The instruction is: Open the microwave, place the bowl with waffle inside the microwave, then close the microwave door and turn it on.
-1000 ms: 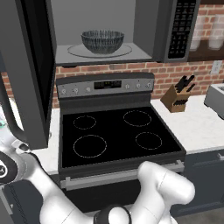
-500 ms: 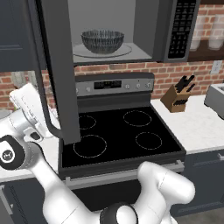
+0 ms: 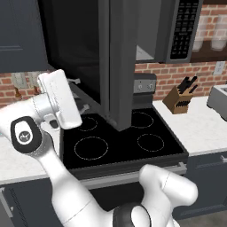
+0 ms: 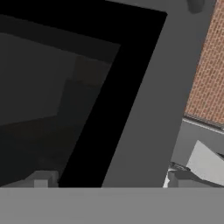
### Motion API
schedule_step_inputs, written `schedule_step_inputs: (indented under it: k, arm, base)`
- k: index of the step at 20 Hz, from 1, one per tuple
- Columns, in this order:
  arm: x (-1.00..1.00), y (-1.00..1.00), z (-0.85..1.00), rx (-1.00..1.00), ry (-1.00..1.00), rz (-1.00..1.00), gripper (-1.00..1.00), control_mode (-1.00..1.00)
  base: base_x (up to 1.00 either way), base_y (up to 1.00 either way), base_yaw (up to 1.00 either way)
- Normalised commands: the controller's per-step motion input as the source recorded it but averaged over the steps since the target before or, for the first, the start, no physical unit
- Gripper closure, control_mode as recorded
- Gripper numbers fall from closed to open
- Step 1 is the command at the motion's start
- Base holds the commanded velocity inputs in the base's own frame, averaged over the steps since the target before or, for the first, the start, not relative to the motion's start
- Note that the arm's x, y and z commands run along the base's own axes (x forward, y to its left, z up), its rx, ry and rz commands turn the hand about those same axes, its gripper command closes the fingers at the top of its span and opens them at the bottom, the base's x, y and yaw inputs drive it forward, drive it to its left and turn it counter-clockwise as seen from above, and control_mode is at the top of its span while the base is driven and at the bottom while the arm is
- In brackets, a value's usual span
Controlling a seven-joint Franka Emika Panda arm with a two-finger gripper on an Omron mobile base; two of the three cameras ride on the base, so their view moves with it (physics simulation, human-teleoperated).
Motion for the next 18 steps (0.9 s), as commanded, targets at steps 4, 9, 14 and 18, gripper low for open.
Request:
schedule_step_inputs:
  k: [4,9,14,18]
  arm:
    - [0.0,-0.92,0.07,0.25,-0.03,0.1,-1.0,-1.0]
    - [0.03,-0.93,0.07,0.26,-0.01,0.14,-1.0,-1.0]
    - [0.22,-0.79,0.06,0.22,0.0,0.17,-1.0,-1.0]
    - [0.44,-0.72,0.01,0.19,0.0,0.25,-1.0,-1.0]
  base:
    - [0.0,0.0,0.0]
    - [0.0,0.0,0.0]
    - [0.0,0.0,0.0]
    - [0.0,0.0,0.0]
